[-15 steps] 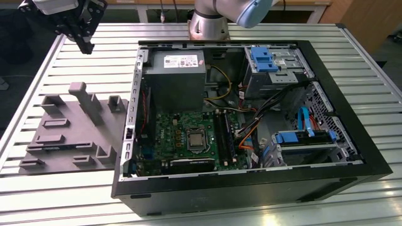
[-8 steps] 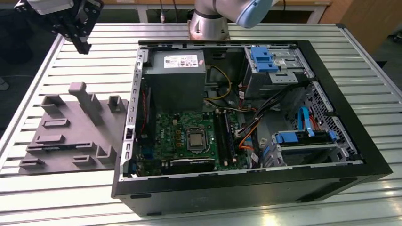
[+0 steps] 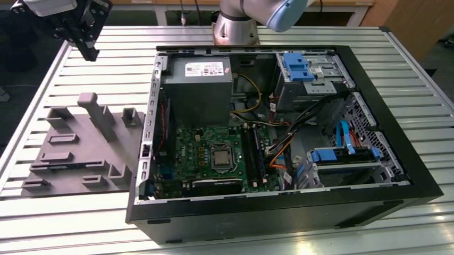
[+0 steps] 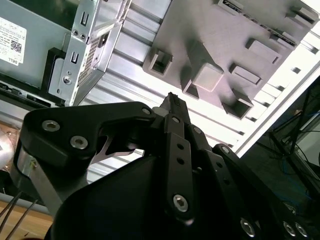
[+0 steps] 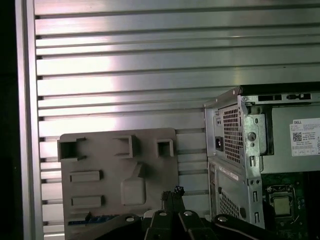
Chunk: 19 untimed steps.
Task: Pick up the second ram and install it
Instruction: 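Reach for the second ram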
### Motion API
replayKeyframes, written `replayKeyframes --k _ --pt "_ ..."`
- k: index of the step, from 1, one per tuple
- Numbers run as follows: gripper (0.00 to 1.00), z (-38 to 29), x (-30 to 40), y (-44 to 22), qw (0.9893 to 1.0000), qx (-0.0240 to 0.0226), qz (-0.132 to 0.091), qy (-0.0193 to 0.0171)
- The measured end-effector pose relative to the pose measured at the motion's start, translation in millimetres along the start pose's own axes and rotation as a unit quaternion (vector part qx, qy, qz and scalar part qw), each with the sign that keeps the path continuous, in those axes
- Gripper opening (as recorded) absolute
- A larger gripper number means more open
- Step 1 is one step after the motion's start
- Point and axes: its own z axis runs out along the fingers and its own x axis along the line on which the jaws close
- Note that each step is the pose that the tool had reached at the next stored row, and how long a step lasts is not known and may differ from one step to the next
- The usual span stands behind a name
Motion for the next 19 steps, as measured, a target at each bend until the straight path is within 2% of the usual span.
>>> replayKeyframes --k 19 --pt "0.11 -0.3 12.6 -1.0 1.0000 0.0000 0.000 0.0000"
